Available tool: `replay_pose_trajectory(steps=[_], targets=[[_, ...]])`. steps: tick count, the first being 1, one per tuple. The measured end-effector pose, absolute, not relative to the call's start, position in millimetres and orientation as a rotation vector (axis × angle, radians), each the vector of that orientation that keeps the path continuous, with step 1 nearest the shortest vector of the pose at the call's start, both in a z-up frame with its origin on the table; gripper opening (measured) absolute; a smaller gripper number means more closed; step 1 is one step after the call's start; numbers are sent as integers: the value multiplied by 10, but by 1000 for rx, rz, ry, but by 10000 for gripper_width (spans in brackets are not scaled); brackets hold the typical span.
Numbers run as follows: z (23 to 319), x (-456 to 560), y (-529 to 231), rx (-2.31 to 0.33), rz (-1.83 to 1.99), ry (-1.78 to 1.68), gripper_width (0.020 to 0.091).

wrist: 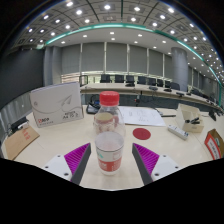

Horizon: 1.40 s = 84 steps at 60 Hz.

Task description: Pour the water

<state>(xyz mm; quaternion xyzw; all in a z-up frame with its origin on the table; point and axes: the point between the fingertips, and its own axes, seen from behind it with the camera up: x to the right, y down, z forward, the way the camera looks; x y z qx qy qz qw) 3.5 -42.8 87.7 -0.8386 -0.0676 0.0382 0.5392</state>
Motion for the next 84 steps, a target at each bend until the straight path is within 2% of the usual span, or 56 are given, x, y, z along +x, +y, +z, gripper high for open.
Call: replay_pose_trajectory(steps=[4,6,11,17,27,35,45,57,73,84], targets=[[765,-14,-253,-1982,76,-134,830],[726,-29,-190,-1976,69,-125,783],[678,5,-42,-1951,40,-100,553],[699,-33,-37,-1929,33,-68,499],[804,78,-63,-1932,-40,-59,350],[1014,347,18,-1940,-142,-54,352],[1414,871,397,-1914,-394,-154,350],[1796,1202,1013,-1795,-855,-520,350],[1861,988,1674,-1454,-1336,-1116,352],[1818,862,1891,-1222,-1519,-1355,351]])
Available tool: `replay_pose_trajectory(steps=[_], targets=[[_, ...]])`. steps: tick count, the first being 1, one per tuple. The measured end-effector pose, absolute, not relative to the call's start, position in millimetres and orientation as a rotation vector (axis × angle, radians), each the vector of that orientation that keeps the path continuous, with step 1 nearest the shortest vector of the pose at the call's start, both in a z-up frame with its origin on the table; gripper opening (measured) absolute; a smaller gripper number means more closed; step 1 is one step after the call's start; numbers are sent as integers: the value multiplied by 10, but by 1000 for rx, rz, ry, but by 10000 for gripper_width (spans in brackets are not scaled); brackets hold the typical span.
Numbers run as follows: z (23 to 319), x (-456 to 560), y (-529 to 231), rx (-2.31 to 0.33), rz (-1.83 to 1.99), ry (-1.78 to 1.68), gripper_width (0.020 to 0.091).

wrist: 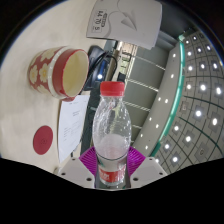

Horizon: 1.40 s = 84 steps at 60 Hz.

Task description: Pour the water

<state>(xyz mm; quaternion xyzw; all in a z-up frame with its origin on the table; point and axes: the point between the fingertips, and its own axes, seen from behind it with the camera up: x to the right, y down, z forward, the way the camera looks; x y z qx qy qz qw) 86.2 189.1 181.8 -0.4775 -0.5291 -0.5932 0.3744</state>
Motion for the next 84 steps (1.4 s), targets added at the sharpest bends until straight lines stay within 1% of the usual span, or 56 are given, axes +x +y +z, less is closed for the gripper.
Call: replay_pose_trajectory(steps=[10,20,26,30,37,40,43,49,56,66,67,72,74,78,84], targets=[[1732,766,1983,-1120,-1559,-1471,349],[1778,752,1987,-1170,-1492,-1430,352],[1833,790,1912,-1329,-1320,-1272,352],[1926,780,1850,-1425,-1163,-1129,352],[2034,734,1760,-1576,-840,-883,352],[2021,719,1739,-1632,-694,-777,352],[1946,712,1734,-1692,-559,-667,352],[1650,718,1768,-1802,-305,-494,352],[1369,808,1806,-1867,-112,-363,352],[945,966,1916,-1928,26,-274,353],[866,918,1945,-1934,36,-266,354],[685,1003,1891,-1968,73,-240,362],[730,993,1922,-1936,89,-229,365],[725,1006,1893,-1920,98,-233,412],[710,1050,1874,-1925,111,-200,512]])
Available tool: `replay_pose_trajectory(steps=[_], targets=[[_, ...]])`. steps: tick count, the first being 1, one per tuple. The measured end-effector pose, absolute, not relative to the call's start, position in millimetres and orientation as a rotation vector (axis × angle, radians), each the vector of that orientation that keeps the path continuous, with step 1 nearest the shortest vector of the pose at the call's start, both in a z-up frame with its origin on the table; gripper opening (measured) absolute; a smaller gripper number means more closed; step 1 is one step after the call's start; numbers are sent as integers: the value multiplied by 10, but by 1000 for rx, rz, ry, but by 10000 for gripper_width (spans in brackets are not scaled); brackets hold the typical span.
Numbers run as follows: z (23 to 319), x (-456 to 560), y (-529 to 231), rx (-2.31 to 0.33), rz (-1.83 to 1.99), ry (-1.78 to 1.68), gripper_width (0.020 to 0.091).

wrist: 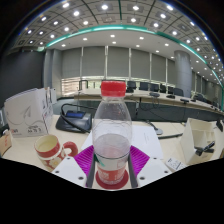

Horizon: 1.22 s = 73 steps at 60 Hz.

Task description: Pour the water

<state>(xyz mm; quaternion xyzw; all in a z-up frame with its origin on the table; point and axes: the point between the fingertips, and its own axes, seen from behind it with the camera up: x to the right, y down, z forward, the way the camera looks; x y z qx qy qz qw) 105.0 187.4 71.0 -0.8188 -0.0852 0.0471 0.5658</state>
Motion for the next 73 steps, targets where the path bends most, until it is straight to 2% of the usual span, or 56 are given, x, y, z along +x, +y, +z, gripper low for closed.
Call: replay_pose_trajectory(steps=[2,4,6,8,9,11,15,23,47,60,73], targets=[[694,1067,1871,-1940,111,-195,542],[658,1097,1858,-1968,99,-189,610],[629,1120,1833,-1997,87,-187,711],[636,1140,1787,-2014,79,-181,841],[648,1155,1768,-2021,74,-176,876],[684,1185,1711,-2031,61,-162,835],[772,1249,1562,-2054,31,-129,867],[1022,1193,989,-2132,-15,-83,856],[2079,444,-1102,-2177,-156,-133,862],[2276,98,-1605,-2167,-114,-113,860],[2410,-15,-1696,-2144,-130,-128,864]])
